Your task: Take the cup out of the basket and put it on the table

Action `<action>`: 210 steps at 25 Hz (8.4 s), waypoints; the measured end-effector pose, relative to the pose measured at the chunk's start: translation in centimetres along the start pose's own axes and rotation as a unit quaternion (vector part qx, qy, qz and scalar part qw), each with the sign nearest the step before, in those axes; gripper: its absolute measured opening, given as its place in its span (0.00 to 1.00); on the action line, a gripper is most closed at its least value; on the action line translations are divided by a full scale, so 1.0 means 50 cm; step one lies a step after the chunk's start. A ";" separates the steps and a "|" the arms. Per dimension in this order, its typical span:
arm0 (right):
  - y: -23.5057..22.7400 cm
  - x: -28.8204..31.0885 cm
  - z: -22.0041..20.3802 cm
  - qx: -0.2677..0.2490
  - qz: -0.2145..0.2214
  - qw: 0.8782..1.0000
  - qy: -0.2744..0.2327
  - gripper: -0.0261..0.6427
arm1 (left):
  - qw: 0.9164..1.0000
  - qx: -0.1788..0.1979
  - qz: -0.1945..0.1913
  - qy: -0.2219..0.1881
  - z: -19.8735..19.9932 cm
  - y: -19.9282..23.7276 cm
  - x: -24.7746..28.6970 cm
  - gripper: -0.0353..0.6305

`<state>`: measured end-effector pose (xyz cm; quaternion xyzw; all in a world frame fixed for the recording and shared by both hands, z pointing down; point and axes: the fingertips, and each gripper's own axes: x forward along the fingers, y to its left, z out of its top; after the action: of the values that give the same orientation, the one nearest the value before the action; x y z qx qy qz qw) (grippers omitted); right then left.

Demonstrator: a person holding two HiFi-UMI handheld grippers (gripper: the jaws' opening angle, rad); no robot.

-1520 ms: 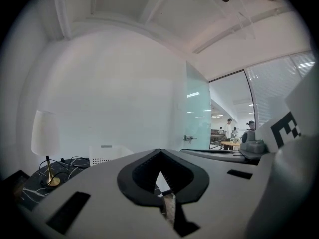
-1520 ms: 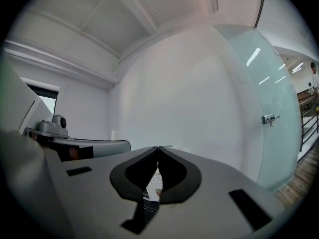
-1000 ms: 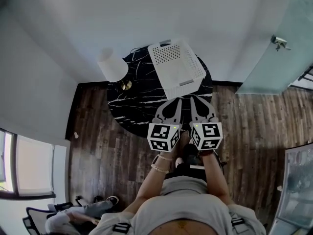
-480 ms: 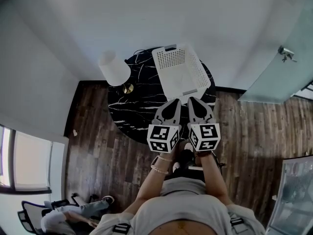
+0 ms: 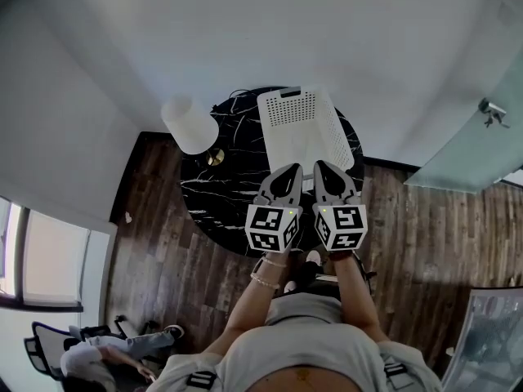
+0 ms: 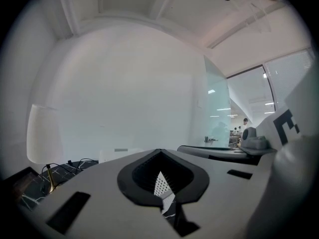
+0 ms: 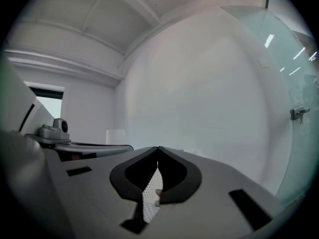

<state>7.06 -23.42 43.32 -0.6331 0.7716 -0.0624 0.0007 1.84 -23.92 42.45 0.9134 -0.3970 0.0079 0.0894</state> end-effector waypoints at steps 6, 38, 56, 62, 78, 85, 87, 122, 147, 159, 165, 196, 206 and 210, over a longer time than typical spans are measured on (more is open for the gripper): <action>-0.053 0.051 0.008 0.008 0.018 1.000 0.003 0.05 | 1.000 -0.002 0.023 0.007 0.005 0.014 0.064 0.06; -0.147 0.270 -0.044 0.028 0.045 0.997 0.055 0.05 | 0.996 -0.018 0.062 0.068 -0.034 0.164 0.243 0.06; -0.157 0.394 -0.174 0.022 0.074 0.975 0.209 0.05 | 0.994 -0.065 0.059 0.072 -0.063 0.234 0.282 0.06; -0.154 0.428 -0.235 0.009 0.095 0.959 0.267 0.05 | 0.992 -0.088 0.059 0.068 -0.074 0.256 0.283 0.06; -0.151 0.472 -0.347 -0.041 0.119 0.919 0.374 0.16 | 0.990 -0.106 0.058 0.066 -0.083 0.289 0.294 0.06; -0.156 0.474 -0.388 -0.055 0.123 0.904 0.405 0.21 | 0.990 -0.108 0.058 0.065 -0.079 0.292 0.299 0.06; -0.155 0.476 -0.398 -0.050 0.128 0.902 0.410 0.21 | 0.991 -0.107 0.057 0.065 -0.078 0.295 0.300 0.06; -0.170 0.484 -0.505 -0.037 0.146 0.838 0.524 0.21 | 0.990 -0.103 0.065 0.070 -0.081 0.311 0.292 0.06; -0.186 0.471 -0.497 -0.071 0.135 0.856 0.494 0.10 | 0.990 -0.103 0.060 0.071 -0.081 0.301 0.290 0.06; -0.181 0.473 -0.493 -0.041 0.143 0.865 0.479 0.09 | 0.990 -0.101 0.064 0.072 -0.084 0.307 0.286 0.06; -0.181 0.478 -0.484 -0.034 0.141 0.869 0.473 0.09 | 0.990 -0.098 0.068 0.073 -0.085 0.316 0.286 0.06; -0.155 0.493 -0.348 0.002 0.142 0.911 0.388 0.09 | 0.990 -0.092 0.072 0.074 -0.085 0.319 0.281 0.06; -0.148 0.492 -0.295 0.003 0.145 0.924 0.353 0.09 | 0.990 -0.094 0.069 0.072 -0.085 0.317 0.283 0.06; -0.146 0.486 -0.276 0.003 0.144 0.928 0.343 0.09 | 0.991 -0.092 0.066 0.073 -0.084 0.312 0.285 0.06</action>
<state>8.27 -47.22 59.63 -0.4555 0.8073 -0.2769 -0.2533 0.49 -43.95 50.23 0.8699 -0.4482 0.0438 0.2014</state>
